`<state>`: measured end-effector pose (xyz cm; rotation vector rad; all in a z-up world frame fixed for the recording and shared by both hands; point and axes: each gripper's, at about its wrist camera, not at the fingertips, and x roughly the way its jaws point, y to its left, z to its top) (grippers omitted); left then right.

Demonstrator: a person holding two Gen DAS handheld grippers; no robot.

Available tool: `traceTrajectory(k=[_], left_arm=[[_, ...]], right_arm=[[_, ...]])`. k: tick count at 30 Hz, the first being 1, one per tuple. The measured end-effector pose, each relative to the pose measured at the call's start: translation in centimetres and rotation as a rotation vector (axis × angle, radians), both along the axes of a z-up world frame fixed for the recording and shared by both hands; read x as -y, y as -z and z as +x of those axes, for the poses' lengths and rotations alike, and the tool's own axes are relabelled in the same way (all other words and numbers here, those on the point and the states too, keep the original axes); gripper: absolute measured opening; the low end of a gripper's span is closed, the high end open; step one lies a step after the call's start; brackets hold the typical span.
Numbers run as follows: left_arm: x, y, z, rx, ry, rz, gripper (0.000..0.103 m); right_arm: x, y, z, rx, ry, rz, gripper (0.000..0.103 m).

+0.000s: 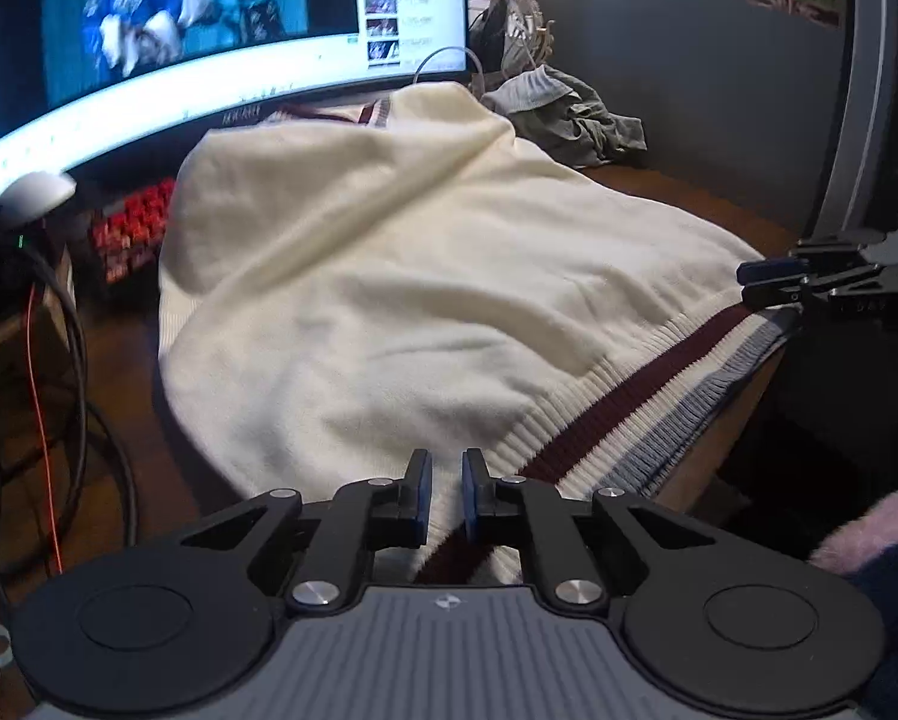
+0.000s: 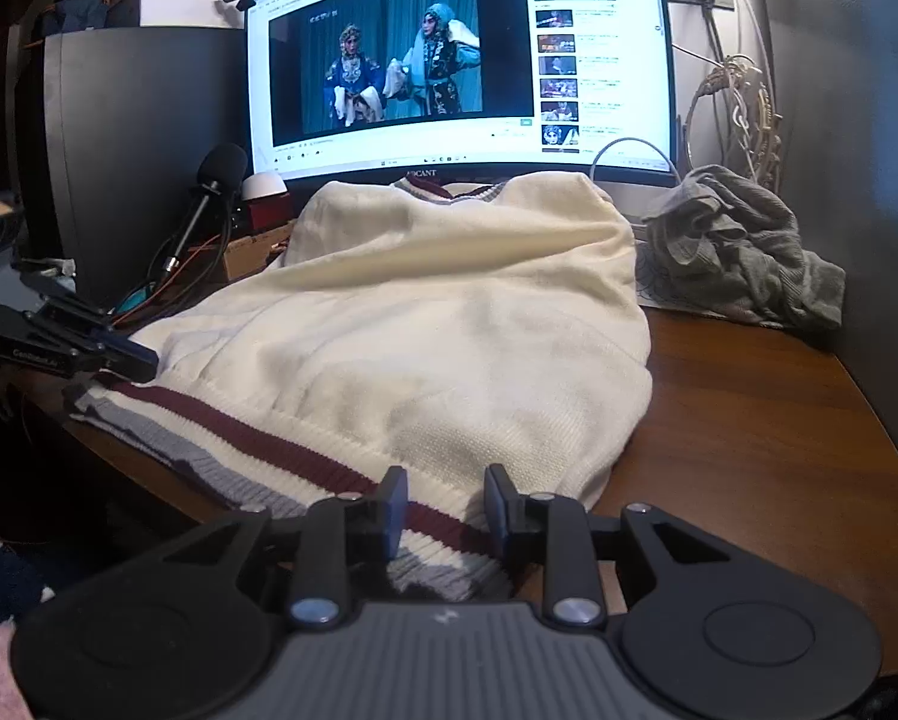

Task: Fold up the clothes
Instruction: 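Move both open tools over the sweater toward its V-neck collar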

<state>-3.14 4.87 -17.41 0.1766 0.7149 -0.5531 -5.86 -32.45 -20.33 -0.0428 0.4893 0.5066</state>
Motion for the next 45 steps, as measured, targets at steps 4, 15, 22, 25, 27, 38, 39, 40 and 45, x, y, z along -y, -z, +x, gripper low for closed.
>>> traceTrajectory(k=[4, 15, 22, 25, 27, 38, 39, 40, 45], left_arm=[[-1.1, 0.2, -0.6, -0.040, -0.009, -0.060, 0.011], [-2.4, -2.3, 1.0, -0.041, -0.099, -0.158, 0.028], [-0.2, -0.5, 4.2, -0.067, -0.049, -0.063, 0.027], [-0.3, -0.3, 3.2, -0.057, -0.018, -0.046, 0.027], [-0.6, -0.3, 2.6, -0.061, -0.004, -0.049, 0.027], [-1.2, -0.5, -2.1, -0.103, 0.028, -0.111, 0.027], [-1.1, -0.7, -2.3, -0.103, 0.030, -0.108, 0.027], [-1.1, -1.1, -2.3, -0.090, 0.033, -0.107, 0.027], [-0.3, -2.1, 0.2, -0.019, 0.014, -0.113, 0.027]], right_arm=[[1.3, -0.2, -0.4, -0.028, -0.006, 0.047, 0.025], [4.0, -3.3, 0.8, -0.071, 0.071, 0.177, 0.031], [1.8, -1.8, 5.1, -0.105, 0.041, 0.082, 0.031], [0.5, -0.9, 5.2, -0.106, 0.023, 0.016, 0.031], [0.8, -0.7, 4.6, -0.106, 0.027, 0.034, 0.031], [2.2, -1.2, -0.2, -0.157, -0.019, 0.028, 0.031], [2.4, -1.4, -0.5, -0.173, -0.031, 0.039, 0.031], [2.5, -1.6, -0.7, -0.183, -0.043, 0.047, 0.031], [2.2, -3.2, 0.9, -0.105, -0.012, 0.048, 0.031]])
